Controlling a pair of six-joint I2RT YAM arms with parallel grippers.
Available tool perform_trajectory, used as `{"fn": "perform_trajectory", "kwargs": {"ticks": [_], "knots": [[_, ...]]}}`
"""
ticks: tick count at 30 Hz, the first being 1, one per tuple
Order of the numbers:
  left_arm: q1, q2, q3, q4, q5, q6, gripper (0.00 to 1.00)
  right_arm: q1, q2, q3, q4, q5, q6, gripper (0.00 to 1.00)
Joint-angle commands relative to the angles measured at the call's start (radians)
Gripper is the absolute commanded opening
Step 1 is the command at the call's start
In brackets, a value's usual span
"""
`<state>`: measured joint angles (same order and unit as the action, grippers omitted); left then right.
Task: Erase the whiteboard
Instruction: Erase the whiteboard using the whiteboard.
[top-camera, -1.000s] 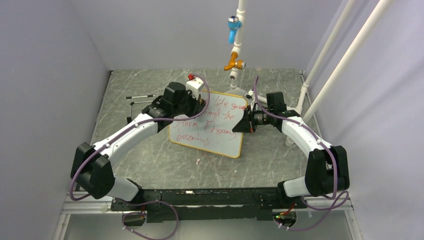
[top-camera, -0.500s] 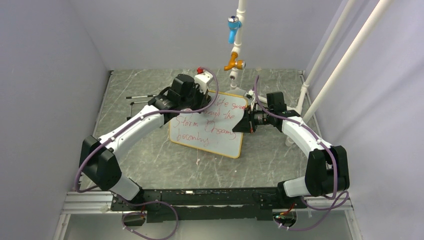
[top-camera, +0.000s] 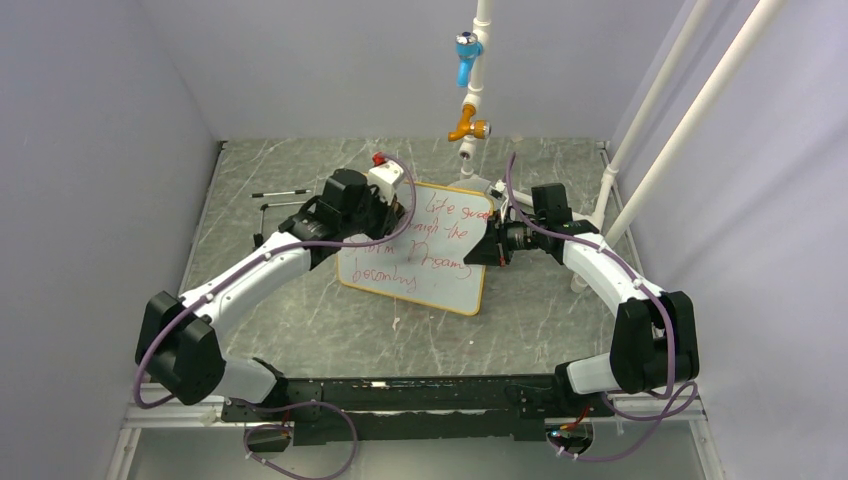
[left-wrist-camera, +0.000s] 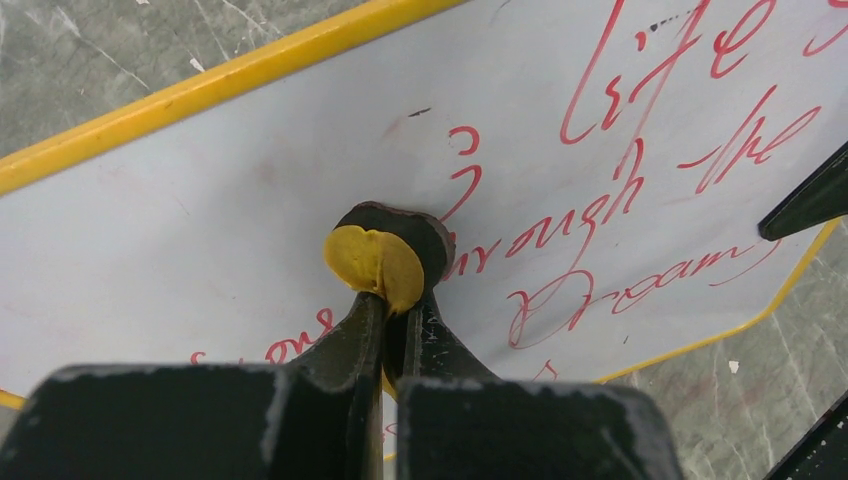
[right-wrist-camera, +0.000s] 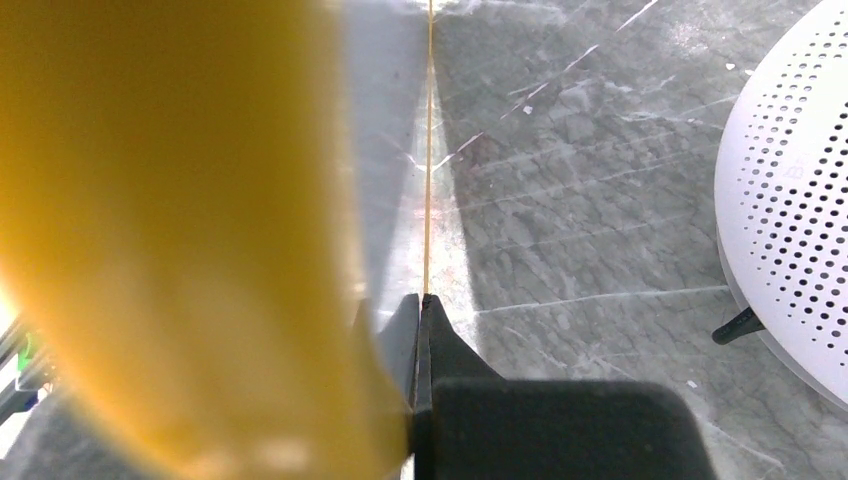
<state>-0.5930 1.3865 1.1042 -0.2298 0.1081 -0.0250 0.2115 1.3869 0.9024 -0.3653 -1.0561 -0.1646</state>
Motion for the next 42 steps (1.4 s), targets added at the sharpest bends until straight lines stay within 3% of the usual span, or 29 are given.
{"fn": "perform_trajectory", "kwargs": {"ticks": [1,9,22,27,34,42], "knots": [[0.004,0.028,0.075,0.046,0.040,0.005,0.00,0.026,-0.018,0.023,-0.011,0.000,-0.085,0.00],[-0.050,0.127,0.223,0.033,0.049,-0.012,0.00,0.025,-0.018,0.023,-0.009,0.002,-0.085,0.00],[0.055,-0.062,-0.041,0.067,-0.013,-0.008,0.00,0.028,-0.015,0.024,-0.012,0.000,-0.087,0.00],[0.029,0.000,0.046,0.075,0.034,-0.041,0.00,0.031,-0.017,0.026,-0.015,0.004,-0.090,0.00],[-0.101,0.096,0.229,0.047,-0.024,-0.052,0.00,0.029,-0.020,0.027,-0.017,0.007,-0.091,0.00],[-0.104,0.092,0.212,0.006,-0.169,-0.047,0.00,0.031,-0.025,0.029,-0.018,0.004,-0.093,0.00]]}}
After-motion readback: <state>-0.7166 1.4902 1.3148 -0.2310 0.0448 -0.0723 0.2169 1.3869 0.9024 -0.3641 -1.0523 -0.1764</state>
